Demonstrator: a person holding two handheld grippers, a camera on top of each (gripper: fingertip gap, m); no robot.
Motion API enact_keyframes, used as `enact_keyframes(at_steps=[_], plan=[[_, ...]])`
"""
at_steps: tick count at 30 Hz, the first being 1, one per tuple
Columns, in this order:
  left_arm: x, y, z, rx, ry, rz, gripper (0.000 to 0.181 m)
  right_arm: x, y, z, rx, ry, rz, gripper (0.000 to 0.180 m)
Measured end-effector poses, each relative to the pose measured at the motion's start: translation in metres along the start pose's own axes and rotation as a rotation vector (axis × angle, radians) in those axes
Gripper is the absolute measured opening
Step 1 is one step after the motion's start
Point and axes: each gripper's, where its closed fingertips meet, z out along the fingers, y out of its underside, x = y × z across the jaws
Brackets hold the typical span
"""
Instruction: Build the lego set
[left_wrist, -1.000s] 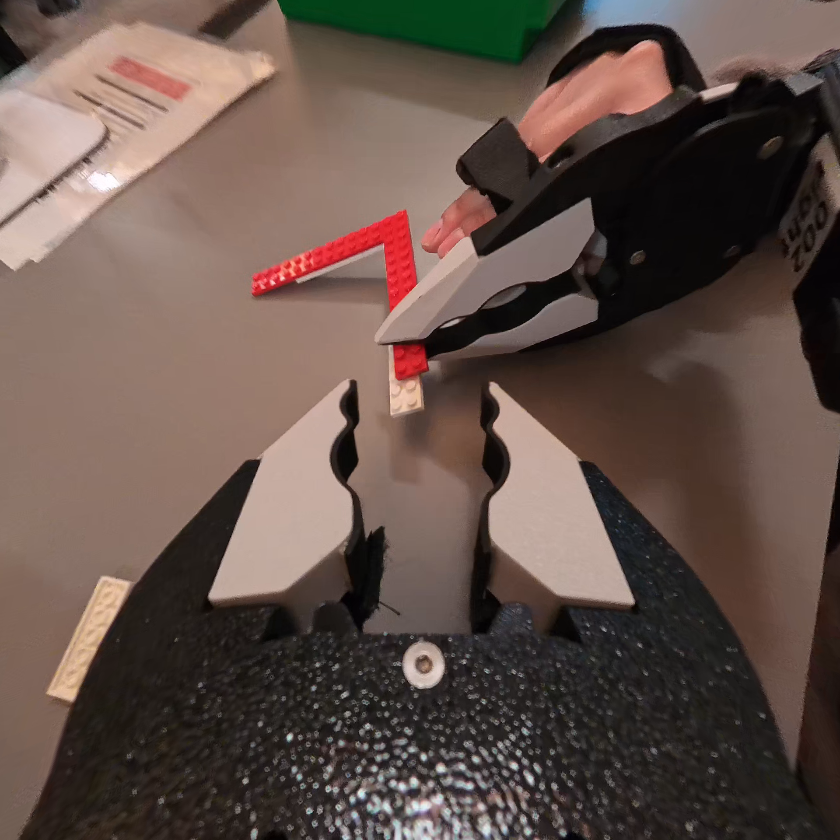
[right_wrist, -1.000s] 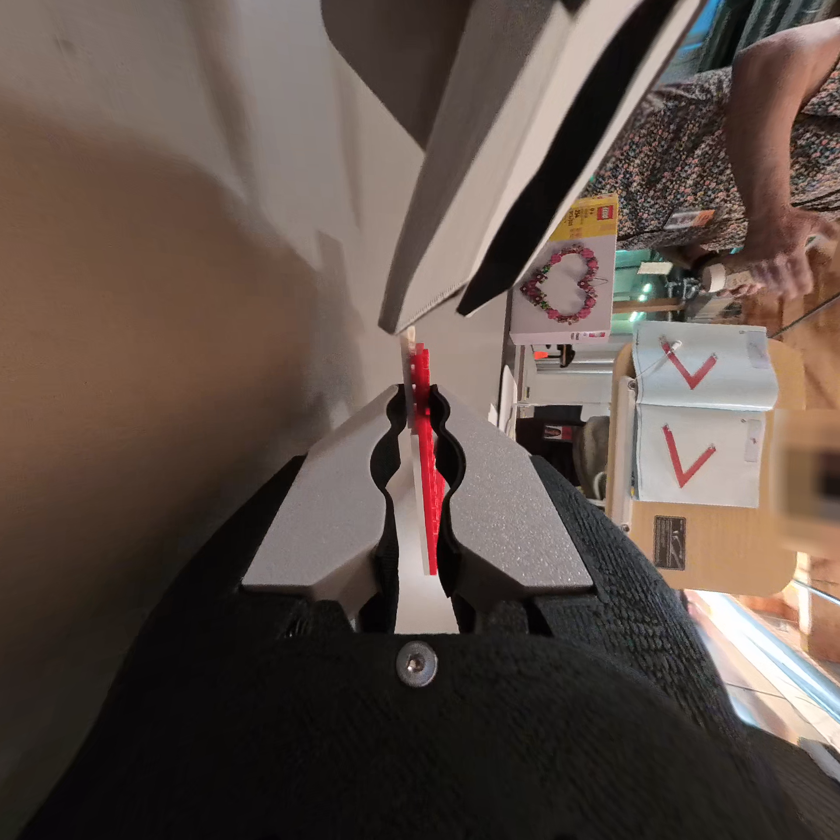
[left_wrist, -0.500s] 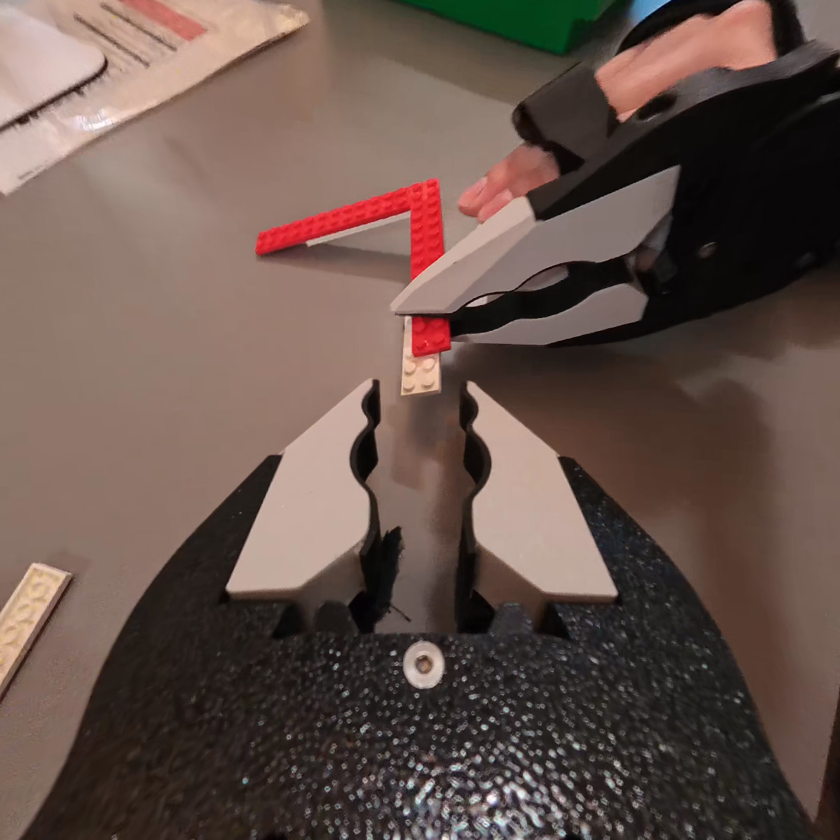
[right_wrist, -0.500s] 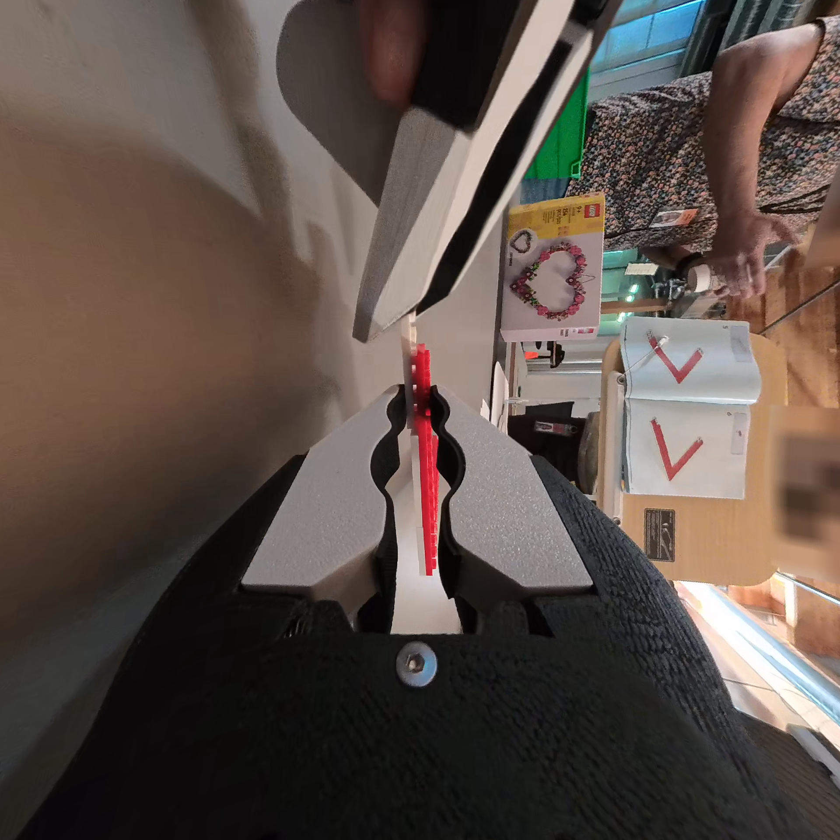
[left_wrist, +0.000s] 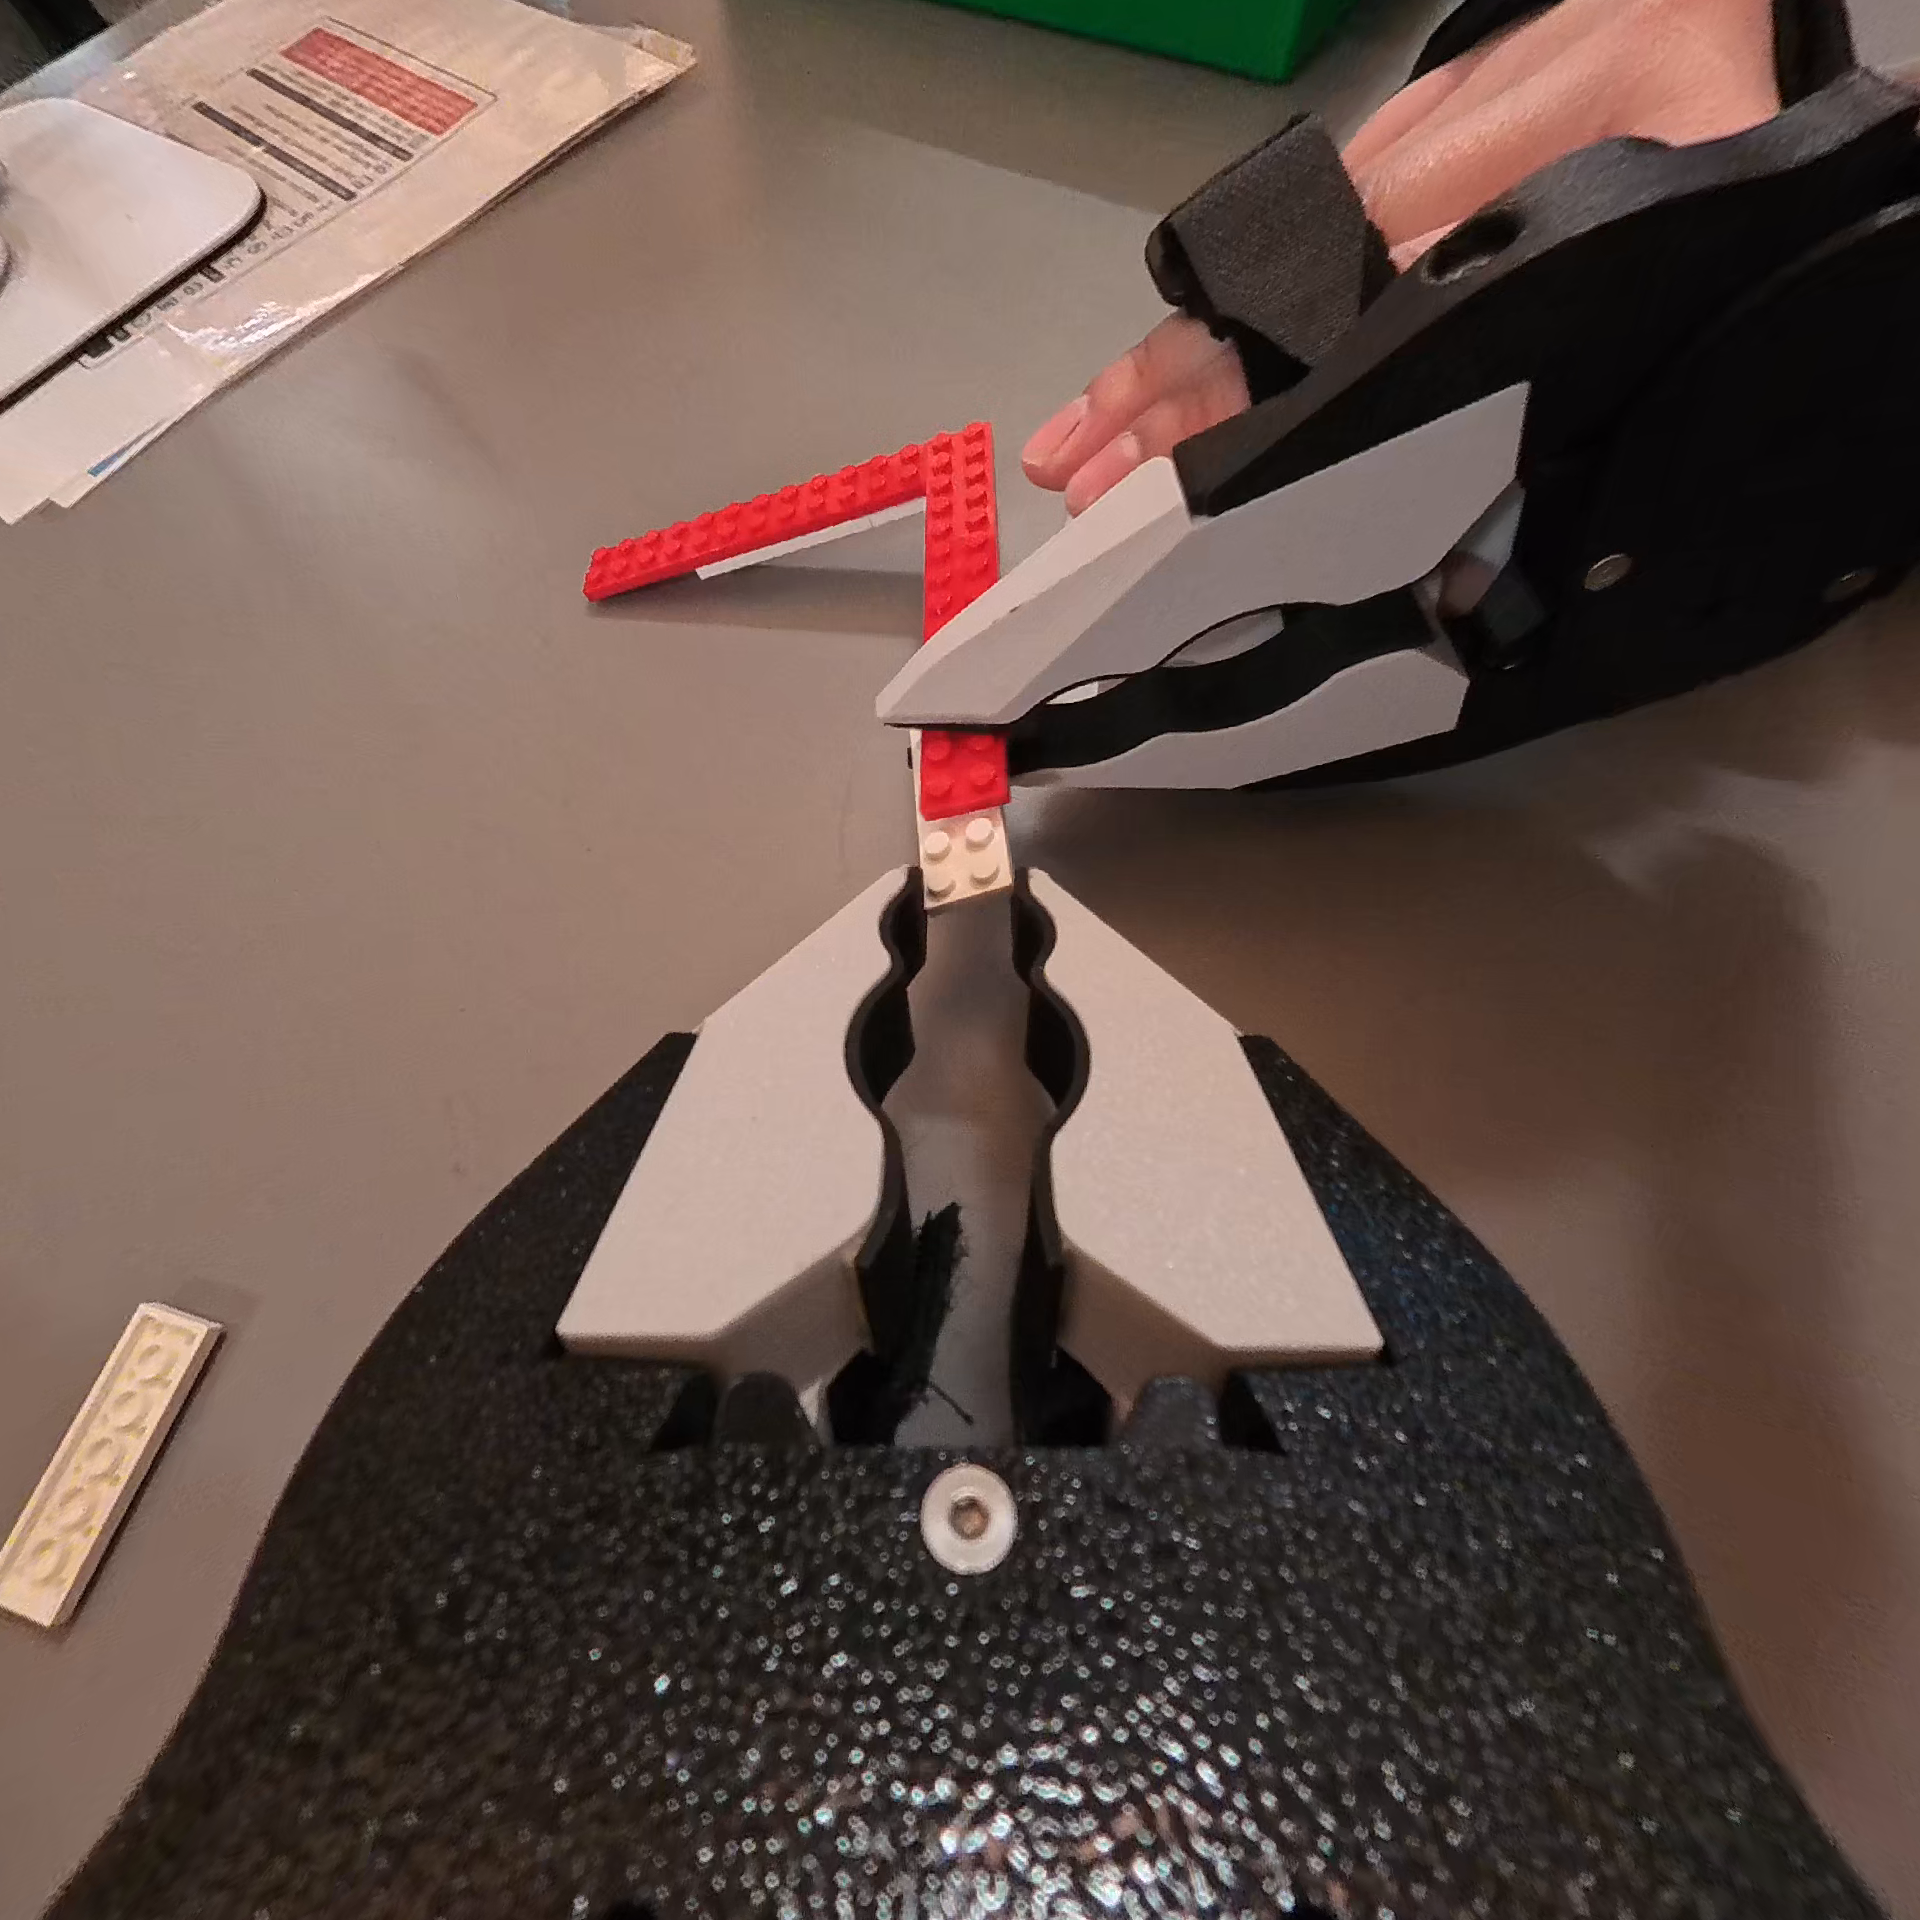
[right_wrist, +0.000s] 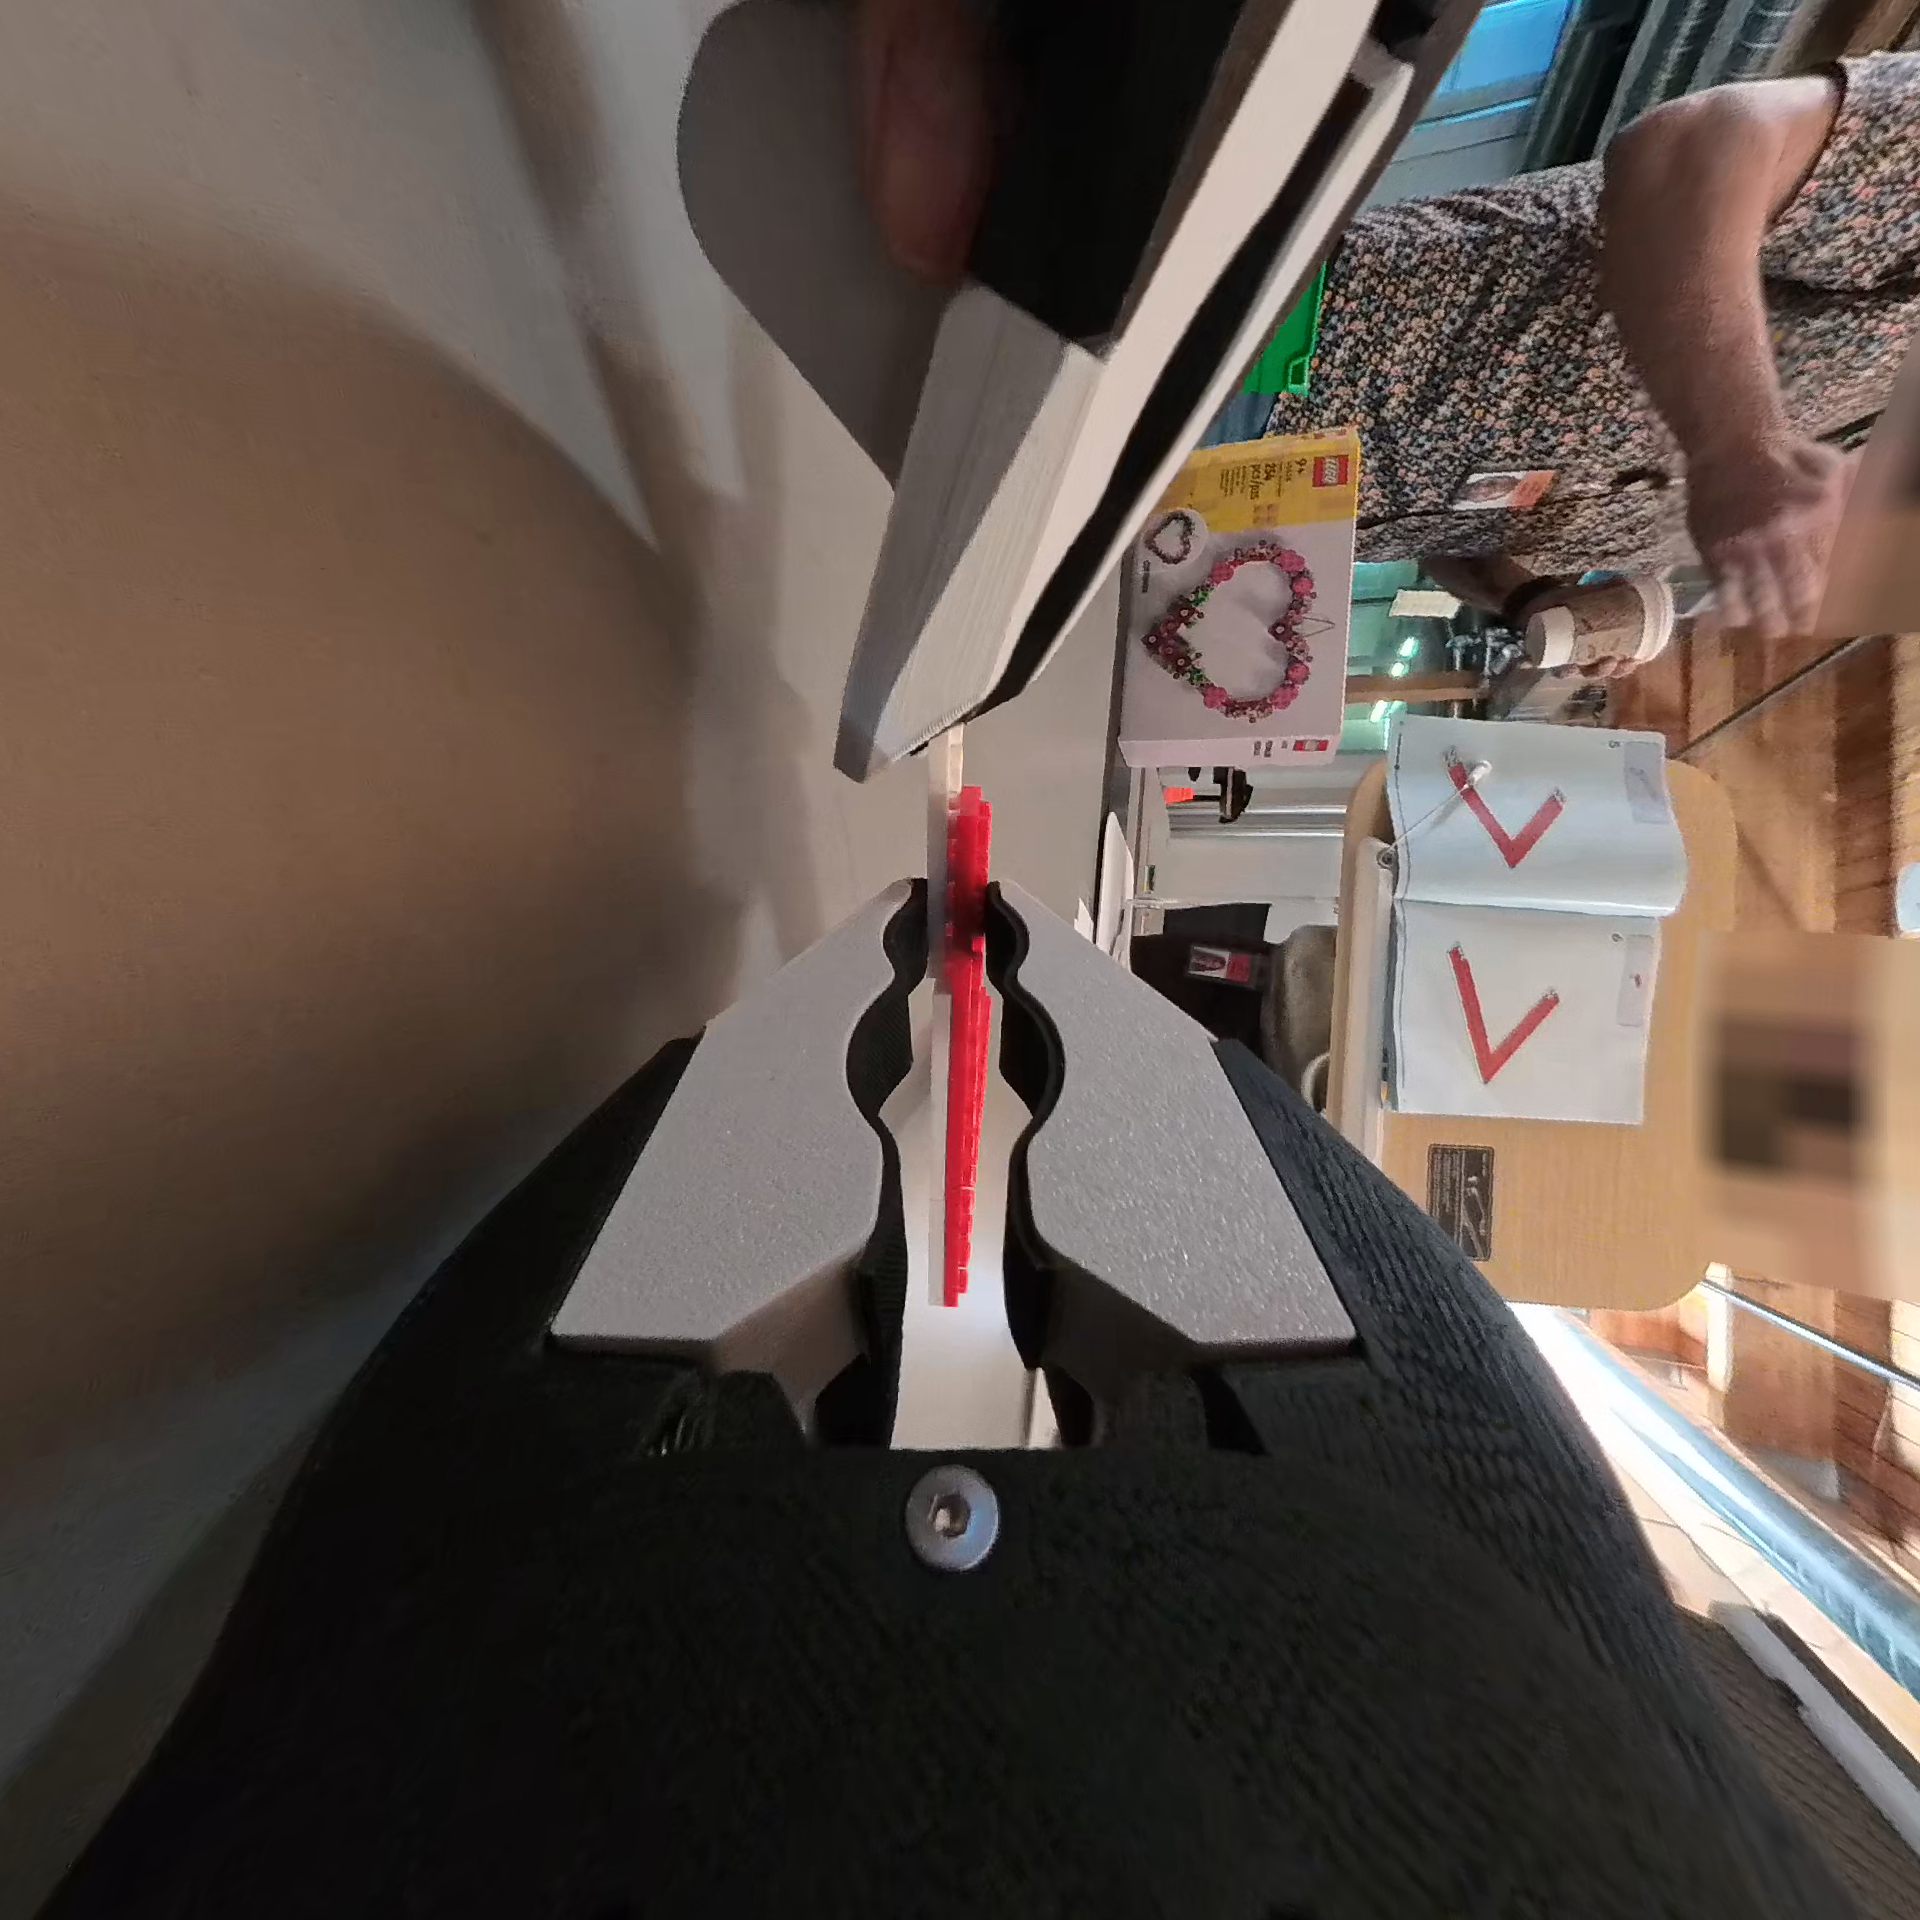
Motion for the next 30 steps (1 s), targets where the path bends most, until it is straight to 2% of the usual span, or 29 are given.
enact_keyframes(at_steps=[16,18,20,22,26,30], plan=[[0.008,0.008,0.005,0.001,0.025,0.064,0.014,-0.009,-0.006,-0.001,0.03,-0.038,-0.061,0.007],[0.004,0.003,0.004,0.04,-0.019,0.101,0.021,-0.008,-0.007,0.0,0.031,-0.04,-0.044,0.008],[0.0,-0.005,0.002,0.092,-0.102,0.235,0.041,-0.008,-0.011,0.002,0.039,-0.043,-0.037,0.008],[0.007,-0.014,0.0,0.163,-0.147,0.461,0.062,-0.01,-0.016,0.003,0.051,-0.048,-0.021,0.008],[0.012,-0.018,0.0,0.216,-0.297,0.881,0.039,-0.008,-0.022,0.006,0.067,-0.053,0.021,0.008],[0.006,-0.016,0.005,0.196,-0.388,1.045,0.019,-0.004,-0.026,0.007,0.085,-0.063,0.06,0.008]])
